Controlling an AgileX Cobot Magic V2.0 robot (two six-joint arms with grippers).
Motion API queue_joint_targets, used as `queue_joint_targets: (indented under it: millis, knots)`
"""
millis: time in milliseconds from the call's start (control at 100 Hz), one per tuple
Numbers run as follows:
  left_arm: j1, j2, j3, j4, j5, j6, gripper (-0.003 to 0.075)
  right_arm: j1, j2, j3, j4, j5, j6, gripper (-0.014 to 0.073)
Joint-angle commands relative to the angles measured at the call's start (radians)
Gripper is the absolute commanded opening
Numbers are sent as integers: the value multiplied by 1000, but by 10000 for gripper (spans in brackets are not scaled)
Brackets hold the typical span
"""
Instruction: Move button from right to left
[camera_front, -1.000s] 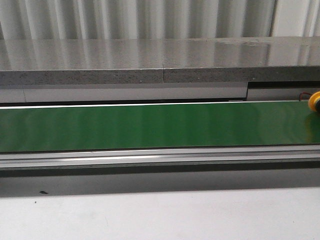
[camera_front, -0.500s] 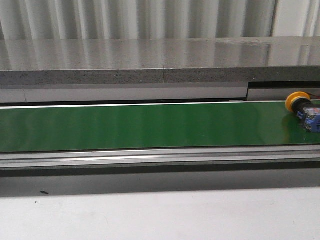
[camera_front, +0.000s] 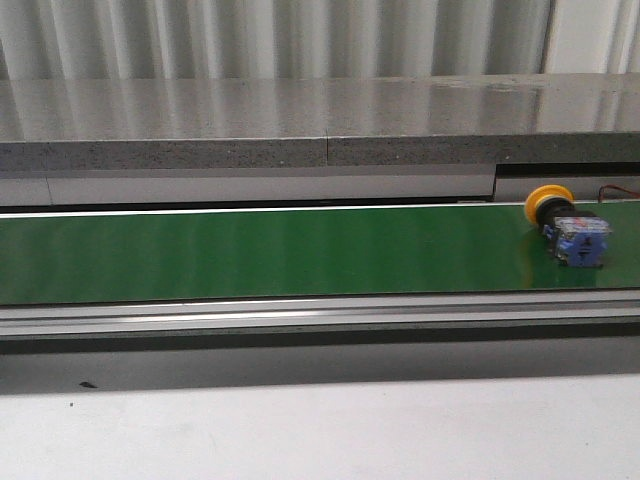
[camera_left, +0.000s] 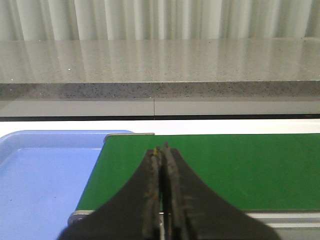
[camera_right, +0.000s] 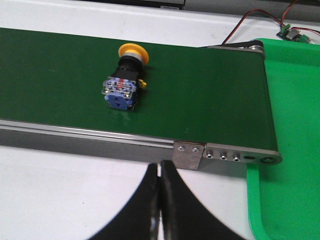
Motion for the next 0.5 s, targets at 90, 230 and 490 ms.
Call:
queue_joint_targets:
  millis: [90, 230, 490]
  knots:
    - [1, -33, 39, 0, -98, 2, -20, 2, -114, 77, -6, -134, -10, -68]
    - [1, -33, 39, 0, -125, 2, -20, 2, -158, 91, -6, -131, -10, -68]
    - [3, -33, 13, 0, -198, 2, -21, 2, -158, 91, -6, -131, -10, -68]
